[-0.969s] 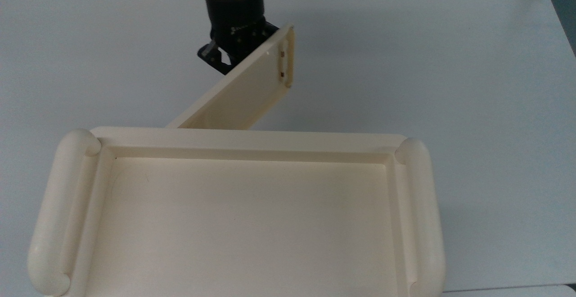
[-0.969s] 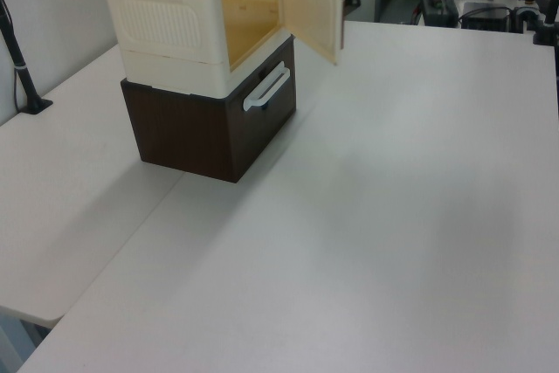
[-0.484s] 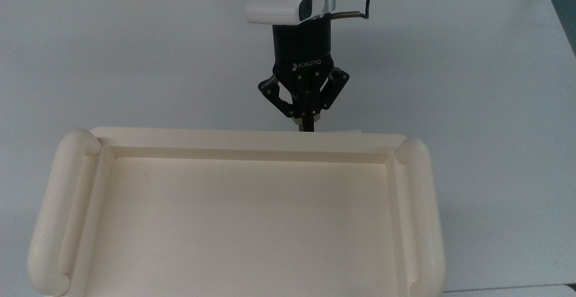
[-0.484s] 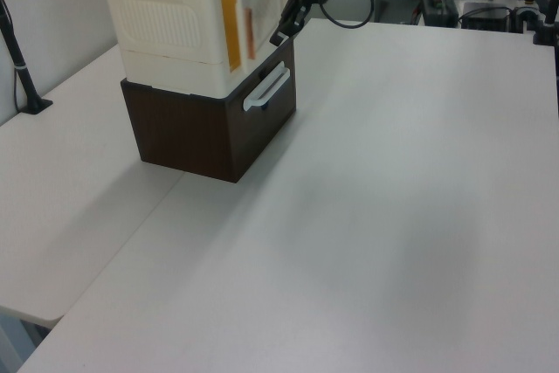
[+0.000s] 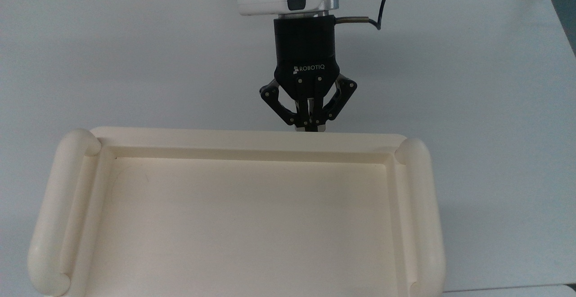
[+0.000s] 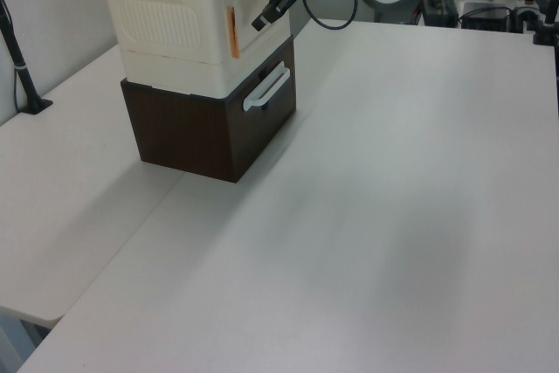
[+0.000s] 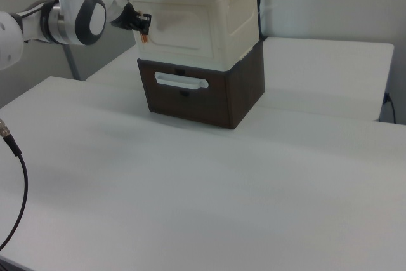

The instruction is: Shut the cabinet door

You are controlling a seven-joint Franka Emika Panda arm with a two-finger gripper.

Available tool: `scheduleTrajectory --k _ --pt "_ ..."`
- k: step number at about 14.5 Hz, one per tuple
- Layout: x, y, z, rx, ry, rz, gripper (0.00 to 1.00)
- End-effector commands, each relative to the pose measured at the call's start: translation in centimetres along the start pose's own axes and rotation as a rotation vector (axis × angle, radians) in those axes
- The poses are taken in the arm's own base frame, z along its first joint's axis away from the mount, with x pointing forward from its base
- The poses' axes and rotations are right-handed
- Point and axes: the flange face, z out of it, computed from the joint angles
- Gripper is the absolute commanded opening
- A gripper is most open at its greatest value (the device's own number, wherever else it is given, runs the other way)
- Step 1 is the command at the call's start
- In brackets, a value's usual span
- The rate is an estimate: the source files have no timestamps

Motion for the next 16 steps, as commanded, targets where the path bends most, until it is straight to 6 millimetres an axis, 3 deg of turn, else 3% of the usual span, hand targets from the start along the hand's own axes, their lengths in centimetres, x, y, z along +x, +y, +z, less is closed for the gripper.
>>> scheduleTrajectory --k 1,5,8,12,13,14,15,16 --pt "0.3 -0.2 0.2 -0.006 0.039 0.043 0.06" --pt "-0.3 1.3 -1.7 0.000 -0.025 0.062 0.10" --pt "-2.0 3.7 -3.3 0.026 -0.247 0.024 0.19" --pt "-5.7 7.7 -7.5 0.073 -0.597 0.046 0.19" --pt "-6.4 9.0 -8.8 0.075 -0.645 0.072 0.24" --pt "-7.9 10.2 -9.4 0.075 -0.718 0.116 0.32" --pt "-8.9 11.3 -10.4 0.065 -0.770 0.171 0.52" --pt "-9.8 12.4 -11.1 0.052 -0.807 0.216 1.00"
